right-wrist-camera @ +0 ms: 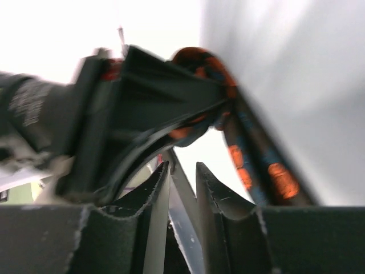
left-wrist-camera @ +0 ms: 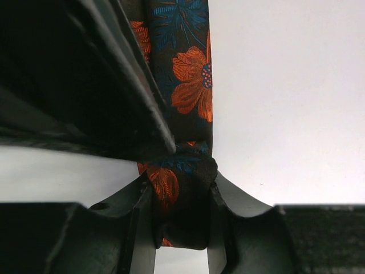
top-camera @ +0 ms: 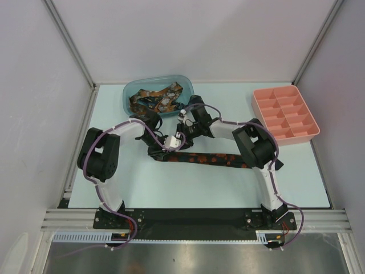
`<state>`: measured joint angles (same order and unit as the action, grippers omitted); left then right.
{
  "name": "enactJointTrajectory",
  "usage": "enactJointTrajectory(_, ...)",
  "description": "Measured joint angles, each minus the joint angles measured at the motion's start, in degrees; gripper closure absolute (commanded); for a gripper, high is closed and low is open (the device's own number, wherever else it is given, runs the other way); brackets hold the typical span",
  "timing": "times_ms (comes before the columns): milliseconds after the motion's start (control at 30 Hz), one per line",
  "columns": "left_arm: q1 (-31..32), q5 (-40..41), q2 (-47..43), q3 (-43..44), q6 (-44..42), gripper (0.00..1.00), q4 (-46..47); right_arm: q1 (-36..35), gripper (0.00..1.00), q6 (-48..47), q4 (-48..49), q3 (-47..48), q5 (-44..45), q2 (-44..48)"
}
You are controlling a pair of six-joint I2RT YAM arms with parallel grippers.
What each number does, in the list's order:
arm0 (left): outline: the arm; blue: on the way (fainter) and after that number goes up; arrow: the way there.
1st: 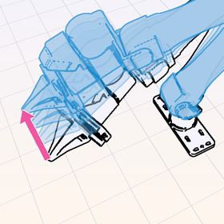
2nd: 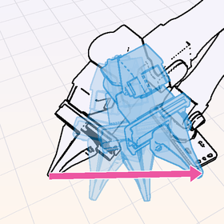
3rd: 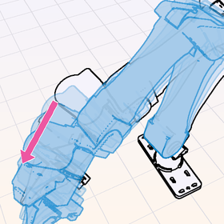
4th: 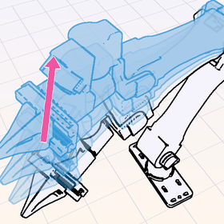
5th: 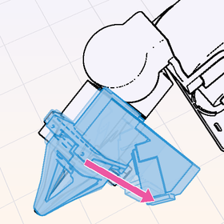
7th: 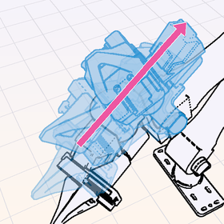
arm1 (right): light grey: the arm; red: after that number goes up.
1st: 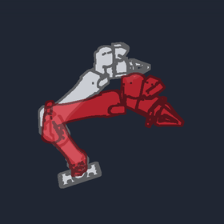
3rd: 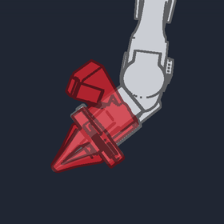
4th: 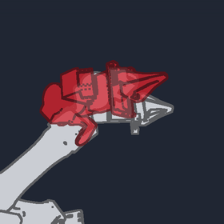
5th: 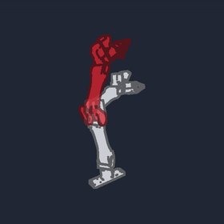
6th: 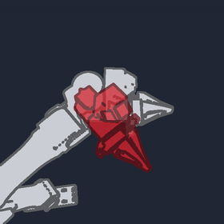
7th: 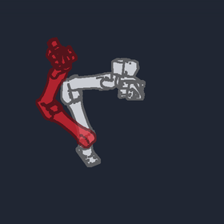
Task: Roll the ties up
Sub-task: Roll the tie at the center of the board.
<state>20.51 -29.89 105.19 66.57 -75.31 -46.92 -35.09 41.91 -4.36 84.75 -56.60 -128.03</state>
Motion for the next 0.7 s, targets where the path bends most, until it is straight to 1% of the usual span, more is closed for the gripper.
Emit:
enactJointTrajectory(100,0.0,0.0,0.3,0.4,0.2,0.67,-0.4,0.1,0.68,2.1,3.2,-1.3,-0.7,1.8)
enactJointTrajectory(167,0.0,0.0,0.3,0.4,0.3,0.67,-0.4,-0.3,0.68,3.7,5.2,-1.6,-0.8,1.8)
enactJointTrajectory(333,0.0,0.1,0.3,0.4,0.3,0.66,-0.4,-1.0,0.65,9.1,9.5,-3.1,-0.4,1.2)
enactJointTrajectory(367,0.0,0.1,0.3,0.4,0.3,0.66,-0.4,-1.1,0.63,9.8,10.2,-3.3,-0.4,1.0)
enactJointTrajectory(533,0.0,0.2,0.3,0.4,0.3,0.66,-0.4,-1.5,0.63,13.4,12.7,-3.9,-0.3,-0.4)
enactJointTrajectory(700,0.0,0.2,0.3,0.4,0.3,0.65,-0.4,-1.8,0.6,15.6,15.0,-4.4,-0.3,-1.3)
